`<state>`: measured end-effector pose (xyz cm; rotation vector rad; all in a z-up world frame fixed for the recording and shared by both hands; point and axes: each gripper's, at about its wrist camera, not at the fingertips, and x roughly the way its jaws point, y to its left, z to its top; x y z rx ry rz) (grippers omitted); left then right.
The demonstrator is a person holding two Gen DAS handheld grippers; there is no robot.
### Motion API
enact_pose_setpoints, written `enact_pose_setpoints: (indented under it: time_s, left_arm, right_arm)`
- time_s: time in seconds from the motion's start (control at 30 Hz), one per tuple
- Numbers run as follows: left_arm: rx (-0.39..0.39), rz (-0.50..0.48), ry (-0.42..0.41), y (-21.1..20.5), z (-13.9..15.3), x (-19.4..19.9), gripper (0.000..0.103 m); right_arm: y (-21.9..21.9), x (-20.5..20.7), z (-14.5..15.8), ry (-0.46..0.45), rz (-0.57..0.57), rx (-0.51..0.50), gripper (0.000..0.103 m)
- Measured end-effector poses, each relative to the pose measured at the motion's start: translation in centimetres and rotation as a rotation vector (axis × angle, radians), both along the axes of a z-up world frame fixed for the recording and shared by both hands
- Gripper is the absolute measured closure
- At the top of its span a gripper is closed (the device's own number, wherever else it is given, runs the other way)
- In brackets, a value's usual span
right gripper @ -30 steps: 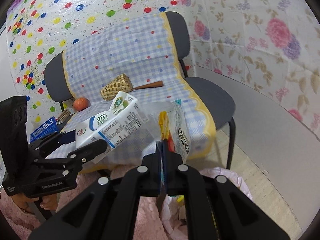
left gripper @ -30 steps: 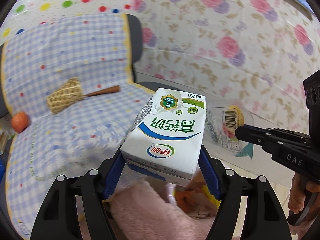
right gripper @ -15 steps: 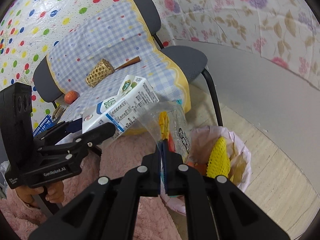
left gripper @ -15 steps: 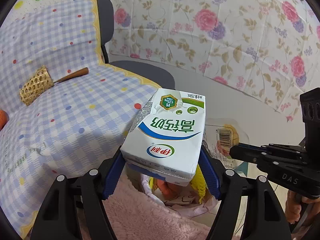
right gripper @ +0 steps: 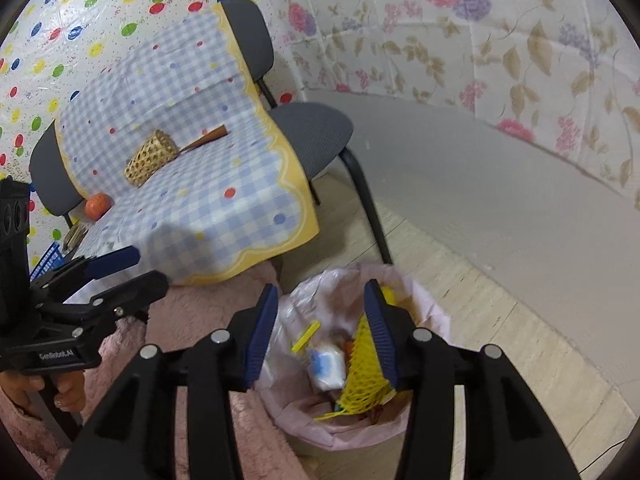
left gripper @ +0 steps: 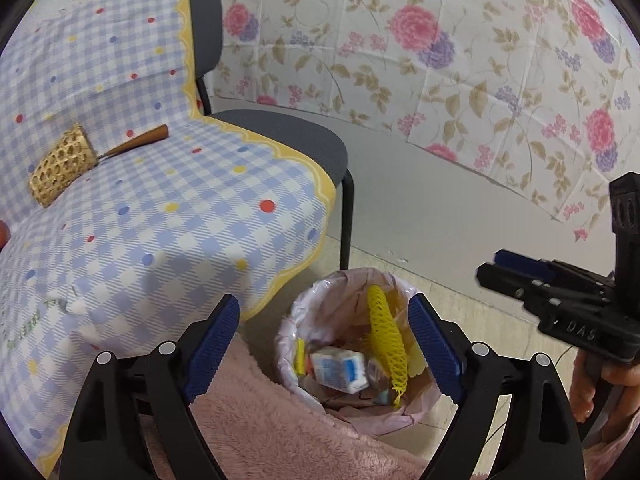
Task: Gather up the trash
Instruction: 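Open both grippers to drop the carton and packet into the bin, then move both grippers back over the seat toward the bamboo basket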
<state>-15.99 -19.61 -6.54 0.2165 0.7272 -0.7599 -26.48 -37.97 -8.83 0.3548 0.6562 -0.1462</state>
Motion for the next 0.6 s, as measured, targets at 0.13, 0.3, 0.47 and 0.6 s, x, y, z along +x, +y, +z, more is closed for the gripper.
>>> enact_pose_setpoints:
  time_s: [0.13,0.3,0.47,0.6]
  left_arm:
    - [-0.004,0.037,-0.039,1.2,0.9,0.0,0.017]
    - [-0.008,0.07,-0.063,2.6,1.8,0.2,0.017]
    - [-0.018,0.116,-0.093,4.4,2.8,0.8,0.017]
    - [-0.018,0.169,-0.11,6.1,3.4,1.8,0.017]
  right_arm:
    - [0.0,-0.5,1.7,-0.045,-0.016,-0.029,0.058]
    - [0.9,-0.3,3.4,-0.082,0.005,-0.06,0.058]
    - [2.0,0.5,4.7,-0.112,0.028,-0.082,0.058]
    - [3.1,2.7,5.3,-0.12,0.065,-0.086,0.058]
